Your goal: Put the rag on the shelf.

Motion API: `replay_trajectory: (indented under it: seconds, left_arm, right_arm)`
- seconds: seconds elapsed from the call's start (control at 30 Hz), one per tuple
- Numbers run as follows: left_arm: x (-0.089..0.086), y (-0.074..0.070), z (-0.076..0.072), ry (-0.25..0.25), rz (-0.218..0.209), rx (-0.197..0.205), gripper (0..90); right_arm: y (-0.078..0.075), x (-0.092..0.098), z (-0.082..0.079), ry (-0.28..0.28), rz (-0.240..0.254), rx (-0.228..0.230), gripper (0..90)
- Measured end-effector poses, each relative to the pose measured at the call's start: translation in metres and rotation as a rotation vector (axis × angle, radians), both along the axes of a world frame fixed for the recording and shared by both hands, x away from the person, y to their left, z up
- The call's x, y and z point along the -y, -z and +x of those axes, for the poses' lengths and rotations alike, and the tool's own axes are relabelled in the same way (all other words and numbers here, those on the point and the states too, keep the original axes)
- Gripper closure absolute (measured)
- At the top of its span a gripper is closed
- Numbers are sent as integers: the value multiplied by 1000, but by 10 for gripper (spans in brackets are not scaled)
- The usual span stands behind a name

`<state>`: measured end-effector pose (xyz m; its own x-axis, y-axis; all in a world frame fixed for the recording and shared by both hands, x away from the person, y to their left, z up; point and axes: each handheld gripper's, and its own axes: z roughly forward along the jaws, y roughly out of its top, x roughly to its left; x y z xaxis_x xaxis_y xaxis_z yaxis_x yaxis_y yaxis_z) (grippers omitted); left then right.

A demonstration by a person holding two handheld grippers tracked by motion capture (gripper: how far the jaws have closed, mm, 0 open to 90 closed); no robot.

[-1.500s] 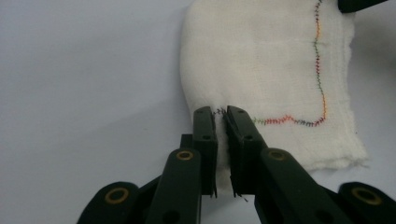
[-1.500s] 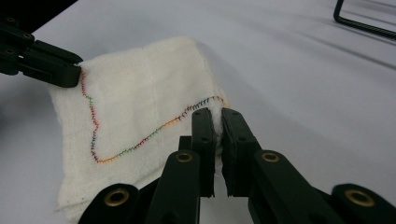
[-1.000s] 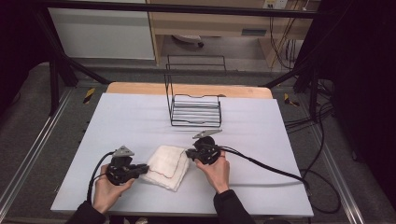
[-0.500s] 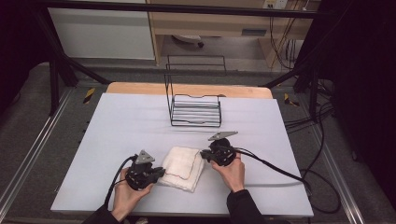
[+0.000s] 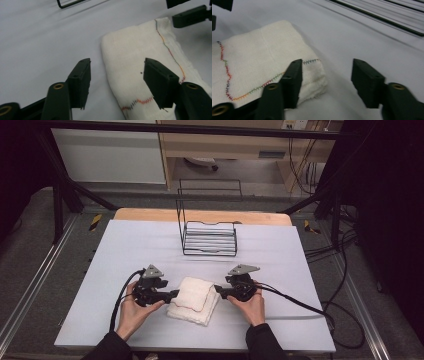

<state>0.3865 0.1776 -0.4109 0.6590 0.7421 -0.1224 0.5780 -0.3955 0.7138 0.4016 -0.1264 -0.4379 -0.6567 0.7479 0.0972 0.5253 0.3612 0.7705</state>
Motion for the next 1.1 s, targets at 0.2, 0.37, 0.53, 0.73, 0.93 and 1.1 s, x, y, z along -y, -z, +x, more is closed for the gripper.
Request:
replay_trajectory:
  seconds: [0.2, 0.37, 0.53, 0.73, 0.93, 1.1]
  left_arm:
    - [15, 3, 25, 5, 31, -11, 290]
    - [26, 11, 42, 16, 38, -32, 353]
    - [32, 21, 54, -4, 40, -68, 502]
    - [34, 29, 59, 10, 26, -85, 632]
    - [38, 31, 57, 33, 17, -88, 741]
    - [39, 28, 55, 29, 29, -97, 827]
  right_arm:
    - [1, 17, -4, 10, 17, -16, 144]
    - [2, 26, -9, 21, 9, -31, 75]
    - [3, 31, -14, 28, 25, -38, 76]
    - [3, 31, -14, 35, 33, -43, 71]
    - [4, 29, -13, 45, 59, -41, 72]
    - [5, 27, -11, 53, 81, -69, 76]
